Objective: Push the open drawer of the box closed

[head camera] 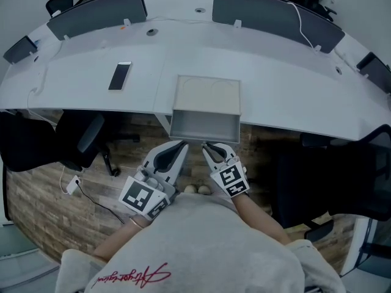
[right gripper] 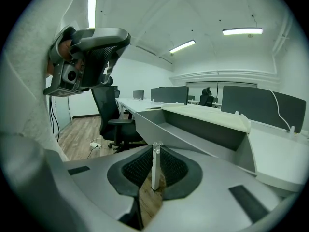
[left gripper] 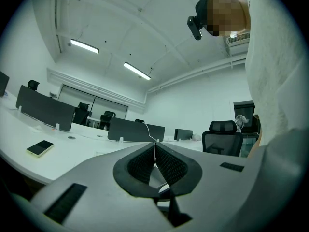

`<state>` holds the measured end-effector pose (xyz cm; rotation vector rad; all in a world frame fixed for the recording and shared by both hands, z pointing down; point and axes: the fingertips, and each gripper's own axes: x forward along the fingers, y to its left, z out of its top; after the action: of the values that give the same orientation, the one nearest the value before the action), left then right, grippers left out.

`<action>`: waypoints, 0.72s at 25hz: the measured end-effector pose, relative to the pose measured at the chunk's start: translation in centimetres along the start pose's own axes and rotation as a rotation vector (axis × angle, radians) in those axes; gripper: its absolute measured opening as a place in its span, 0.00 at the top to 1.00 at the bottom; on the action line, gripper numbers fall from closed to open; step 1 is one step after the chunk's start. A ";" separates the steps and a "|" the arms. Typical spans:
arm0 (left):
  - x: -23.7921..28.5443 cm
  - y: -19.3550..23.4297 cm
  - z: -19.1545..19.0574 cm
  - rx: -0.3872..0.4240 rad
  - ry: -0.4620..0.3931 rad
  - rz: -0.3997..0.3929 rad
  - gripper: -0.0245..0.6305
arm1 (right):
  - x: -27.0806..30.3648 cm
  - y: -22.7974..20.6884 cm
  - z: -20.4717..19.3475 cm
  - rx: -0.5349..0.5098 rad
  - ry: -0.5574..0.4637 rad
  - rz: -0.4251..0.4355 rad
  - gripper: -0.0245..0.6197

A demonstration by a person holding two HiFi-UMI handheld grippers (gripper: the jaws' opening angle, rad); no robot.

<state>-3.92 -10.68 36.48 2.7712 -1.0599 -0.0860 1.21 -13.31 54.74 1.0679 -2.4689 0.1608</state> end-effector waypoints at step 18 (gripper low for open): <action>-0.3 1.6 0.5 0.022 -0.008 0.056 0.93 | 1.0 -1.6 0.7 0.043 -0.023 0.008 0.87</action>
<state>-5.23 -11.76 36.29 2.7600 -1.1466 -0.0789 1.54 -15.26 54.44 1.0835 -2.5015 0.2058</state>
